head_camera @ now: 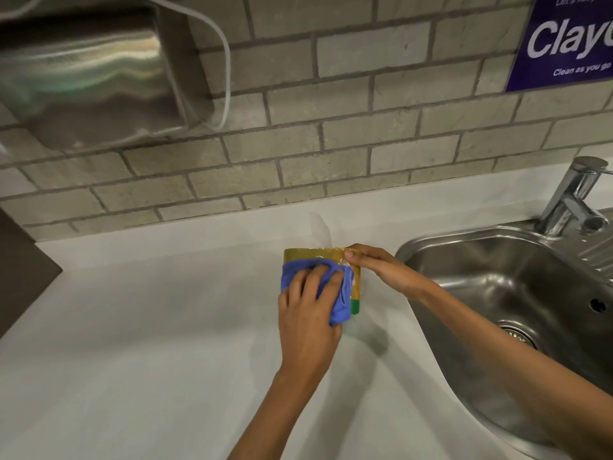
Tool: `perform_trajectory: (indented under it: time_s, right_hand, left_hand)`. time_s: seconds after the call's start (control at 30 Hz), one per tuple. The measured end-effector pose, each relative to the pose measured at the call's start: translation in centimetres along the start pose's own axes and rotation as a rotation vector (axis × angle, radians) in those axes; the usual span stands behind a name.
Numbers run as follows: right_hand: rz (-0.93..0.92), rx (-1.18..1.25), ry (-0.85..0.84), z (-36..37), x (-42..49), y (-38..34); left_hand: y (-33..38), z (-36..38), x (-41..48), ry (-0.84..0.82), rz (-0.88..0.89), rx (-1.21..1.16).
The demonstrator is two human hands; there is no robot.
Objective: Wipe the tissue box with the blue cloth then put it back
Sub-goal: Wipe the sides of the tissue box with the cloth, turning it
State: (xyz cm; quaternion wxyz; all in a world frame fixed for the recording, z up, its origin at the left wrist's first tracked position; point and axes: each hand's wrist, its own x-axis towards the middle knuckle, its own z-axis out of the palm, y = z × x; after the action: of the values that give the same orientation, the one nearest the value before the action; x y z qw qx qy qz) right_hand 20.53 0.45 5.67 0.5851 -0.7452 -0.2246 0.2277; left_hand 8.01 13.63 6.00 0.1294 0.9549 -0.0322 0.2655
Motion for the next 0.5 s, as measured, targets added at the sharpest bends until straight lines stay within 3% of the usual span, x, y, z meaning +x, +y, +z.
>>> perform_trajectory:
  time_s: [0.07,0.23,0.4,0.5]
  right_hand:
    - [0.009,0.006,-0.012,-0.1,0.0,0.0]
    - [0.023,-0.012,-0.016,-0.1,0.3,0.0]
    - [-0.001,-0.012,-0.011,-0.2,-0.1,-0.2]
    - [-0.003,-0.027,-0.023,-0.3,-0.1,-0.1]
  left_hand:
    - [-1.2,-0.2,-1.0,-0.003,0.038,-0.017]
    - [-2.1,-0.6,-0.1,0.088,-0.143,-0.088]
    - [-1.0,-0.5,-0.1,0.013,0.161,-0.073]
    - [-2.4,-1.5,-0.7,0.016,0.217,-0.187]
